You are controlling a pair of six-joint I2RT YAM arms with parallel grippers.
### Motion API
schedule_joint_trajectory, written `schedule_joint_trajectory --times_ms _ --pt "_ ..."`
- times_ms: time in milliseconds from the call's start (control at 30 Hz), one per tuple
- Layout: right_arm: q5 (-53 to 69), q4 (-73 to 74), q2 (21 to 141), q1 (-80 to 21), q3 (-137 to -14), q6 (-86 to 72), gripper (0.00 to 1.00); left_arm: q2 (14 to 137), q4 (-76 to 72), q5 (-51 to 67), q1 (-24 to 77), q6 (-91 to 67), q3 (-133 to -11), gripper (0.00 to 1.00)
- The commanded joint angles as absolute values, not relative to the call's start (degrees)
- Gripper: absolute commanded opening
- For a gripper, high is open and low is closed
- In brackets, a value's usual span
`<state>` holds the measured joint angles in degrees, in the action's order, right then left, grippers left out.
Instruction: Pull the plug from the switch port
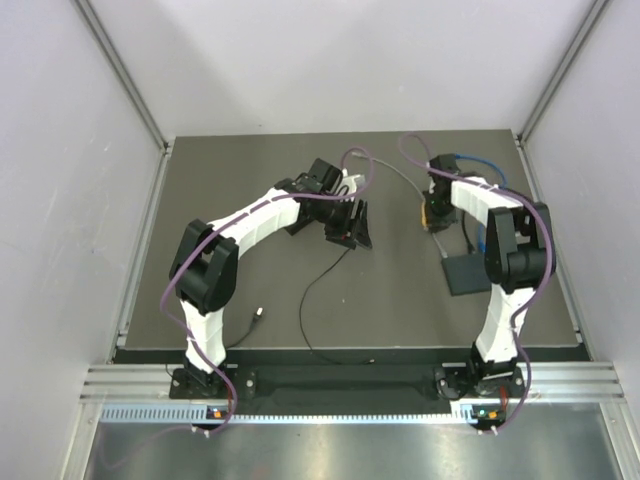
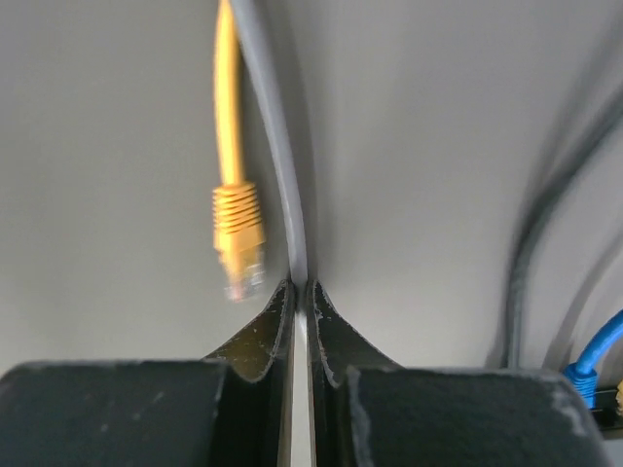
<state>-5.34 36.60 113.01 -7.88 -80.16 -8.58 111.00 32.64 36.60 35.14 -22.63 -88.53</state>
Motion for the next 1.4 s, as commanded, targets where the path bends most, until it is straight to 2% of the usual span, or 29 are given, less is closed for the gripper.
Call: schedule_joint_trajectory --times_ms 0,233,333,367,400,467,567,733,800,867,967,1100,1233,1367 --pt "-0.3 37.3 106.9 -13.1 -77.4 -10.6 0.00 107.8 28.7 37.5 34.8 -24.0 -88.5 0.64" --pt "2.4 38.4 100.1 -17.1 -69.3 -12.6 0.01 108.6 27.2 38.5 34.7 -24.6 -88.5 0.63" --pt "2.5 40.0 97.2 -16.6 -67.9 -12.2 0.24 108.8 26.9 38.8 34.8 -24.8 -88.5 0.63" --pt "2.8 40.4 96.0 -16.4 -68.2 -12.2 0.36 108.9 26.7 38.9 34.9 -25.0 -88.7 0.63" --pt "3.5 41.4 95.5 -16.3 -68.6 -12.6 0.41 109.0 26.4 39.0 34.9 -25.8 -88.7 0.63" --pt "4.3 43.2 94.6 -15.9 -69.8 -13.7 0.48 109.4 24.5 40.3 35.0 -26.9 -88.7 0.63" --pt "5.2 47.4 93.3 -15.0 -72.9 -16.2 0.50 110.2 22.4 41.2 35.7 -29.2 -88.8 0.63" --pt "6.1 50.2 87.7 -11.9 -69.0 -20.0 0.48 113.6 11.6 43.4 37.3 -42.1 -86.5 0.60" --pt "6.5 49.5 83.8 -9.3 -65.1 -21.8 0.45 115.5 2.6 44.4 38.5 -50.7 -85.4 0.57" --pt "6.3 49.0 80.8 -6.4 -61.1 -22.9 0.40 116.5 0.4 42.7 39.7 -54.1 -85.0 0.56" --pt "7.2 48.4 78.6 -3.3 -57.0 -23.4 0.38 118.6 -7.3 40.6 42.7 -61.4 -84.4 0.55" --pt "8.0 47.6 77.0 -1.1 -54.0 -24.3 0.36 122.0 -9.5 36.6 46.9 -62.0 -85.7 0.54" --pt "7.0 46.7 76.0 1.3 -52.5 -25.3 0.28 123.1 -12.8 30.0 49.0 -61.3 -84.5 0.50" --pt "7.2 45.2 74.6 6.9 -50.7 -25.6 0.26 124.2 -25.0 26.5 49.7 -65.9 -79.4 0.47"
